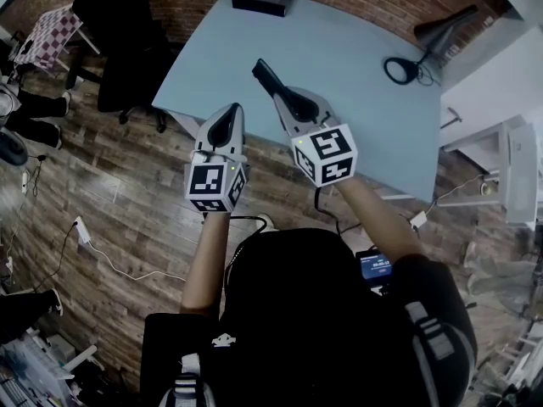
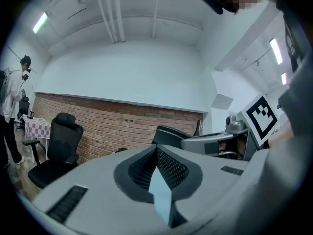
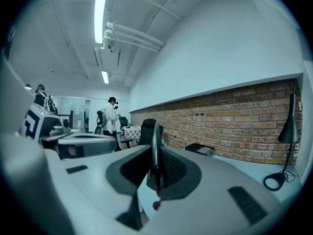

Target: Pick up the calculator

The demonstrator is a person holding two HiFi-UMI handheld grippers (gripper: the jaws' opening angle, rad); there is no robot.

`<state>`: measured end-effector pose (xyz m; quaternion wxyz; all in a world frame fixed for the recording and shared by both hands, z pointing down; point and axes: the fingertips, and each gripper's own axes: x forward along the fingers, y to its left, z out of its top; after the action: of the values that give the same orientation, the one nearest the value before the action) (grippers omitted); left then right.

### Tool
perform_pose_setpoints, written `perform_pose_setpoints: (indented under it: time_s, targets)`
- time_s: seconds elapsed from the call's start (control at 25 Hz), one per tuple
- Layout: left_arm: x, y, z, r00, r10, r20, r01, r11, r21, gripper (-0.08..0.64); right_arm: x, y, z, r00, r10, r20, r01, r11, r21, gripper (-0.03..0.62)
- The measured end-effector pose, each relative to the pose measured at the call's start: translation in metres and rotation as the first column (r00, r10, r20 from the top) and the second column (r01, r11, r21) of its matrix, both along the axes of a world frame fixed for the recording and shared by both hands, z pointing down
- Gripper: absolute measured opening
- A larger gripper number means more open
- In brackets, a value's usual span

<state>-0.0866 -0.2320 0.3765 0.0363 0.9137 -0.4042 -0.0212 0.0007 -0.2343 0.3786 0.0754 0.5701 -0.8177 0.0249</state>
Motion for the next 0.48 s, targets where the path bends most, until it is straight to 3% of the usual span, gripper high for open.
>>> perform_pose_setpoints:
  time_s: [0.24,0.48]
  targets:
    - [0.020,0.020,-0.014,1.000,0.006,0.015,-0.007,0.999,0.048,0.008,0.015,0.018,-0.006,1.000,-0.001,0.013,0.001,1.000,0.010,0.057]
    - [0.035,0.043,-0.019,1.000,0.013,0.017,-0.013,0.999,0.045,0.008,0.029,0.043,-0.014,1.000,0.002,0.032,-0.003,1.000,0.024,0.057]
